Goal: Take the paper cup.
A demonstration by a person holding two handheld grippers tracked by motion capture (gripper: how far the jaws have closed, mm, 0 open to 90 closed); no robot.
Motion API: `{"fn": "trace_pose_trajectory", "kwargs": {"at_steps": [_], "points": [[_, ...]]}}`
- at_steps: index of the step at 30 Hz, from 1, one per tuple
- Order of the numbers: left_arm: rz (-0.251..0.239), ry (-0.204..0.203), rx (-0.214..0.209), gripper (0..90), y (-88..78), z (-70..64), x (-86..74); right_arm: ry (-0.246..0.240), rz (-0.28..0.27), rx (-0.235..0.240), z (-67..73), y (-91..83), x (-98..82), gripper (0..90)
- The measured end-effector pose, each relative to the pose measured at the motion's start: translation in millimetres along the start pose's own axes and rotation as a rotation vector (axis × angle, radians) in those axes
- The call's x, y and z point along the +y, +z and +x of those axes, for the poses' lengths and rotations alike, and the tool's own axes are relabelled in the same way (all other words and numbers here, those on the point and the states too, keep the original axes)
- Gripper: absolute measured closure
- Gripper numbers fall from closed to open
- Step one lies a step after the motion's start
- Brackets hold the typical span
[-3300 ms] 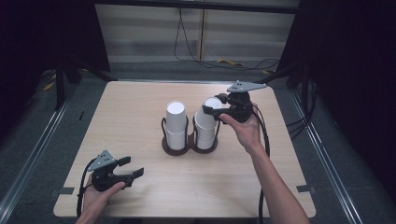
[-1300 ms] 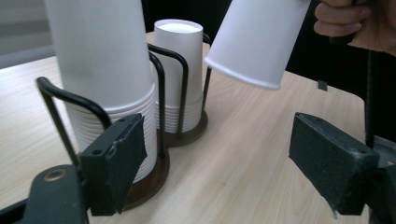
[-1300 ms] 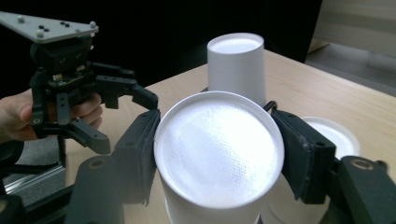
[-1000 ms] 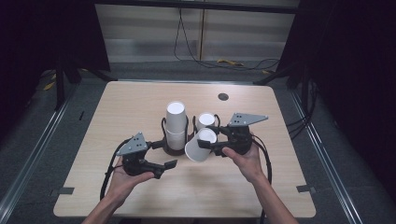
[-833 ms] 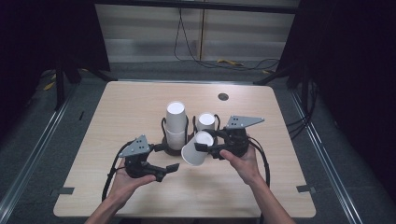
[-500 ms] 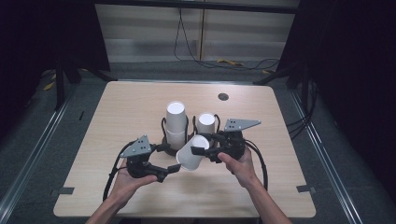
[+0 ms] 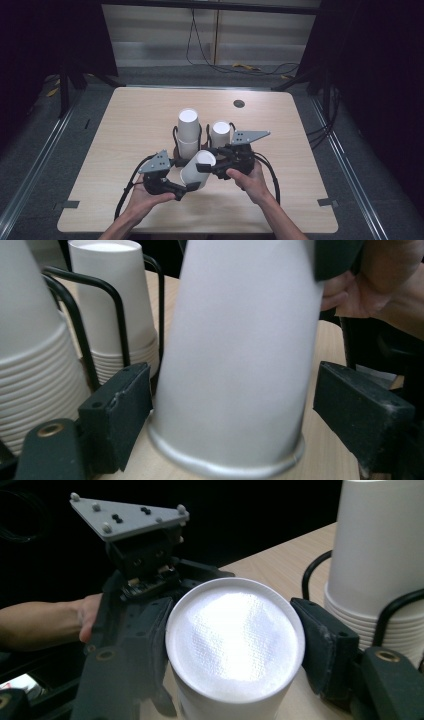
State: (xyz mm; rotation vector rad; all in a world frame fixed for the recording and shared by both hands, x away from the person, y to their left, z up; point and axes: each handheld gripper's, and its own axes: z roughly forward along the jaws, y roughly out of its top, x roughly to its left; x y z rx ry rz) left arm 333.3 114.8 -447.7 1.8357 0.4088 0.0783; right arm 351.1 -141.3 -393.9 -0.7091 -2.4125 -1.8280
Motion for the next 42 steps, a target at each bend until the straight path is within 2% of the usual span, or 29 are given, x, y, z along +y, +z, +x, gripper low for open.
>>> {"fn": "trace_pose_trajectory", "kwargs": {"at_steps": [2,5,9,11,16,23,27,34,36,37,39,42], "points": [[0.008,0.016,-0.002,15.7,4.4,-2.1,-2.3,-0.01,0.012,0.001,3.3,3.7,0.2,36.4],[-0.001,0.004,0.003,16.1,4.9,-1.5,-2.5,-0.006,0.012,0.009,3.9,5.0,0.0,36.5],[-0.004,0.01,0.003,16.0,5.3,-0.4,-4.4,0.0,0.006,0.02,4.1,5.8,0.1,36.5],[0.011,0.011,-0.002,16.1,6.7,-0.3,-6.9,0.003,0.001,0.024,4.5,6.3,-0.2,36.5],[0.0,0.001,-0.009,17.4,7.2,1.0,-9.8,0.012,-0.009,0.028,3.8,5.6,-0.8,36.4],[0.004,0.023,0.013,19.5,4.8,2.4,-11.8,0.023,-0.011,0.03,0.8,5.4,-2.3,36.1],[0.005,0.027,0.012,20.1,5.6,2.4,-12.1,0.033,-0.006,0.035,-1.0,5.6,-3.6,35.8],[0.026,0.052,0.01,22.5,4.7,1.7,-12.3,0.01,0.019,0.035,0.9,6.1,-2.9,34.7],[0.024,0.046,0.005,22.8,4.4,2.4,-12.3,0.007,0.02,0.03,1.6,7.1,-3.1,34.0],[0.031,0.046,0.007,22.9,3.3,2.6,-12.6,-0.002,0.028,0.008,2.3,8.0,-3.3,29.0],[0.031,0.046,0.005,23.0,3.0,2.2,-13.3,0.01,0.027,-0.01,1.7,8.3,-3.5,22.5],[0.042,0.051,0.002,23.1,1.4,2.4,-14.0,0.016,0.029,-0.011,0.6,8.2,-3.6,21.5]]}}
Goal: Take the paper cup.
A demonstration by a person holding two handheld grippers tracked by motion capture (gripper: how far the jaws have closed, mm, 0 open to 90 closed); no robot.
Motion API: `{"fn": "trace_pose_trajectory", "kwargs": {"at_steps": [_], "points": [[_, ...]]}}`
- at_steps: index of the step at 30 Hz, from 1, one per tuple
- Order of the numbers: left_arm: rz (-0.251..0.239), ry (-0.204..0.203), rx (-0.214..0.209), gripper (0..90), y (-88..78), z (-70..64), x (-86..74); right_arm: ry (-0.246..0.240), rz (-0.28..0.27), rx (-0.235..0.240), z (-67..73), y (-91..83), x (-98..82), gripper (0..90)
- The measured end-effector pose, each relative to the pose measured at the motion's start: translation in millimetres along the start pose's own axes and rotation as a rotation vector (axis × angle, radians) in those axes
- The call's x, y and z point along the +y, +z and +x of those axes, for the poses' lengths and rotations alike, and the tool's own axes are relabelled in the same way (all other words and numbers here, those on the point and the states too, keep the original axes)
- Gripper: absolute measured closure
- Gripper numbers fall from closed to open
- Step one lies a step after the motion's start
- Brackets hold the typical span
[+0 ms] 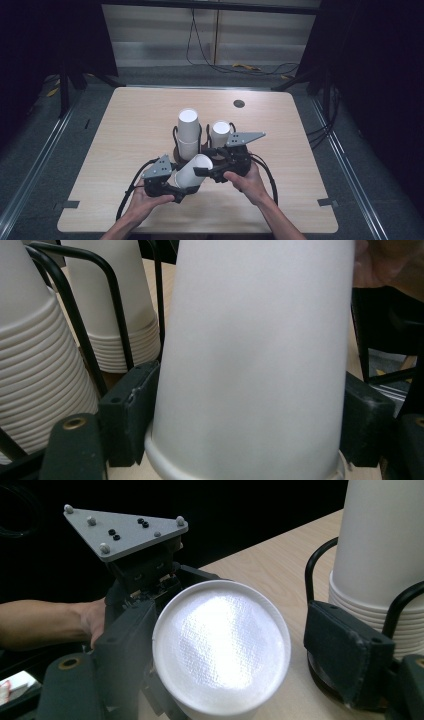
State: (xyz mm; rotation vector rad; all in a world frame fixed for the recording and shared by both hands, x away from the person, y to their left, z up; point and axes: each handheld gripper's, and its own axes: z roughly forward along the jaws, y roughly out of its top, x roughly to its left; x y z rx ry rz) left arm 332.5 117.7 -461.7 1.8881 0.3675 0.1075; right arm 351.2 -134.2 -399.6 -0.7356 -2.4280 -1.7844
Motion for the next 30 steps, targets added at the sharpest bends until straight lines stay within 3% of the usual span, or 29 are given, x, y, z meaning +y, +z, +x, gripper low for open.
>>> {"fn": "trace_pose_trajectory", "kwargs": {"at_steps": [17,23,26,27,30], "points": [[0.068,-0.067,0.024,23.7,-15.0,11.3,-2.9,-0.017,0.033,-0.013,-3.2,-1.6,3.3,17.3],[0.109,-0.065,0.032,24.0,-17.4,12.1,-2.6,-0.02,0.047,-0.023,-5.7,-2.8,3.5,17.3],[0.133,-0.062,0.025,24.0,-18.1,11.3,-1.1,-0.026,0.059,-0.028,-6.5,-3.3,3.2,17.3],[0.143,-0.043,0.021,24.0,-19.1,11.0,0.8,-0.026,0.064,-0.028,-7.2,-5.4,2.9,17.3],[0.15,-0.049,0.011,24.0,-19.6,11.2,2.4,-0.029,0.076,-0.033,-7.1,-9.2,2.8,17.3]]}}
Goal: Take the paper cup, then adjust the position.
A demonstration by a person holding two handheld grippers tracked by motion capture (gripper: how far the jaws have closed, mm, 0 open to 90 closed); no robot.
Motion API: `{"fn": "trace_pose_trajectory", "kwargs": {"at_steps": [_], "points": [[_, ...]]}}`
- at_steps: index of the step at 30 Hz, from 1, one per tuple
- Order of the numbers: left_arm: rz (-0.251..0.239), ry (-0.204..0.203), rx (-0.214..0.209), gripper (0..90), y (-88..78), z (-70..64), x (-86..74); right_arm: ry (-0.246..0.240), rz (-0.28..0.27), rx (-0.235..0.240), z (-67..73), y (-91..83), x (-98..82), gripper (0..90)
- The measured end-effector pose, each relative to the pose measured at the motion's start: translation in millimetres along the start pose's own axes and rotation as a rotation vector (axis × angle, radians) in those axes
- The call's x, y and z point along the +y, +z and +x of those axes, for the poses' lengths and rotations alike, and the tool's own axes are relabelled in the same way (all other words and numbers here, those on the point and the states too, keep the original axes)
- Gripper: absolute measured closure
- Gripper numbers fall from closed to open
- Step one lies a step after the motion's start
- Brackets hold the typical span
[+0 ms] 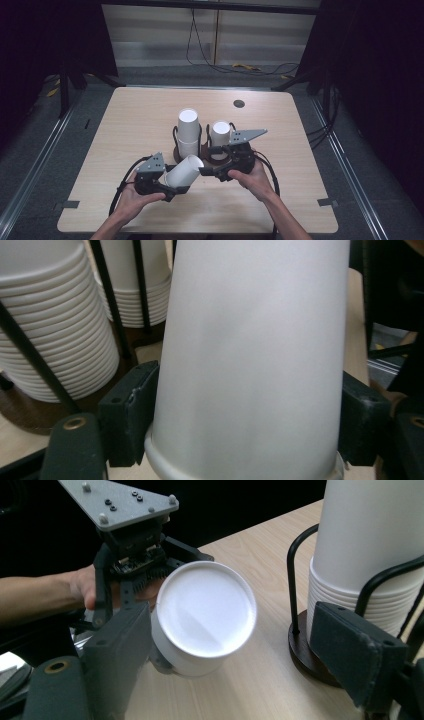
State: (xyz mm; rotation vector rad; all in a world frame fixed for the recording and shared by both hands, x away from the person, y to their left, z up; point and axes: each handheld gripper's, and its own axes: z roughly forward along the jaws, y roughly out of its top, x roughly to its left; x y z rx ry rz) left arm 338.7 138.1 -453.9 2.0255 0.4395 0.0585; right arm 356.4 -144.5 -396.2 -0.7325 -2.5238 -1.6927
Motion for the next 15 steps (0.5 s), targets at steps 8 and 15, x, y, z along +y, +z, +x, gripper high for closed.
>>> {"fn": "trace_pose_trajectory", "kwargs": {"at_steps": [8,15], "points": [[0.075,0.006,0.009,24.1,1.5,-2.1,5.7,-0.023,0.055,-0.016,-0.1,-2.7,-1.3,17.2],[0.148,0.049,0.029,24.1,4.0,-4.9,11.2,-0.042,0.107,-0.007,0.8,0.2,-1.8,17.0]]}}
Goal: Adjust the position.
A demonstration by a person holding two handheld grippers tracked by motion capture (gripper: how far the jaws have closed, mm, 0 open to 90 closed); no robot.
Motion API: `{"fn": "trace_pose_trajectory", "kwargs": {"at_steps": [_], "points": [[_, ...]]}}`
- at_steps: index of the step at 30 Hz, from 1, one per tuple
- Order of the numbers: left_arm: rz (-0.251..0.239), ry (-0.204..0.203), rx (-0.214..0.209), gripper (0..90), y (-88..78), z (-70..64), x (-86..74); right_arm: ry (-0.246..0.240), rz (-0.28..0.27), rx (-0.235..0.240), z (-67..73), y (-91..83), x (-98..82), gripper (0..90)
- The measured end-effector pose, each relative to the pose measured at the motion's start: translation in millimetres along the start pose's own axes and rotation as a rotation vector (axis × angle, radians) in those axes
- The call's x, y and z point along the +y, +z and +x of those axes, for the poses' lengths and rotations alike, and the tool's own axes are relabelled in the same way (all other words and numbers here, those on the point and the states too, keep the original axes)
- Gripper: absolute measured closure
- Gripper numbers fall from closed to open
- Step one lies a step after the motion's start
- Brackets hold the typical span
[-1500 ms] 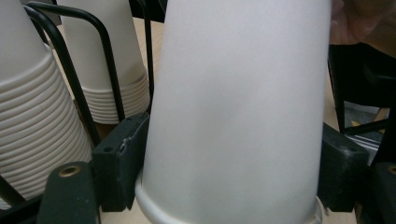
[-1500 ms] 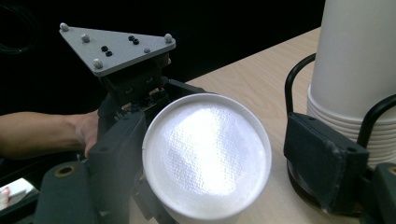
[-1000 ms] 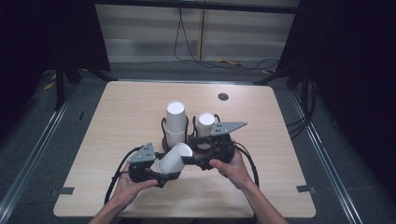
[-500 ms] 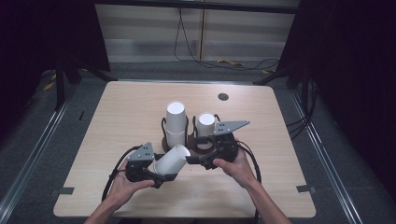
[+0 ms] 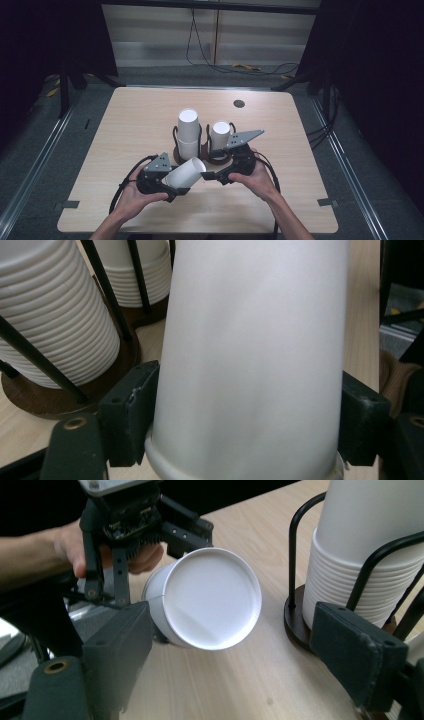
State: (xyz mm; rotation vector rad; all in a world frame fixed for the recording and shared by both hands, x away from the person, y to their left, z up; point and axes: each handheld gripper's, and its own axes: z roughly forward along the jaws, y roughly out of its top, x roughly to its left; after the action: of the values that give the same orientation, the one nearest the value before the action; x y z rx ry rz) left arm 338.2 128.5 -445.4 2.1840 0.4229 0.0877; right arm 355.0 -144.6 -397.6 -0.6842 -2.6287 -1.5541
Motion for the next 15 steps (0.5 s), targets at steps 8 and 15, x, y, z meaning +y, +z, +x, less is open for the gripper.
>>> {"fn": "trace_pose_trajectory", "kwargs": {"at_steps": [8,15], "points": [[0.074,0.022,-0.014,24.4,3.9,1.9,-2.3,-0.025,0.07,0.002,0.2,3.5,-1.5,18.8],[0.114,0.029,-0.02,24.8,8.1,1.5,-3.7,-0.039,0.116,0.001,-1.4,7.3,-1.9,18.5]]}}
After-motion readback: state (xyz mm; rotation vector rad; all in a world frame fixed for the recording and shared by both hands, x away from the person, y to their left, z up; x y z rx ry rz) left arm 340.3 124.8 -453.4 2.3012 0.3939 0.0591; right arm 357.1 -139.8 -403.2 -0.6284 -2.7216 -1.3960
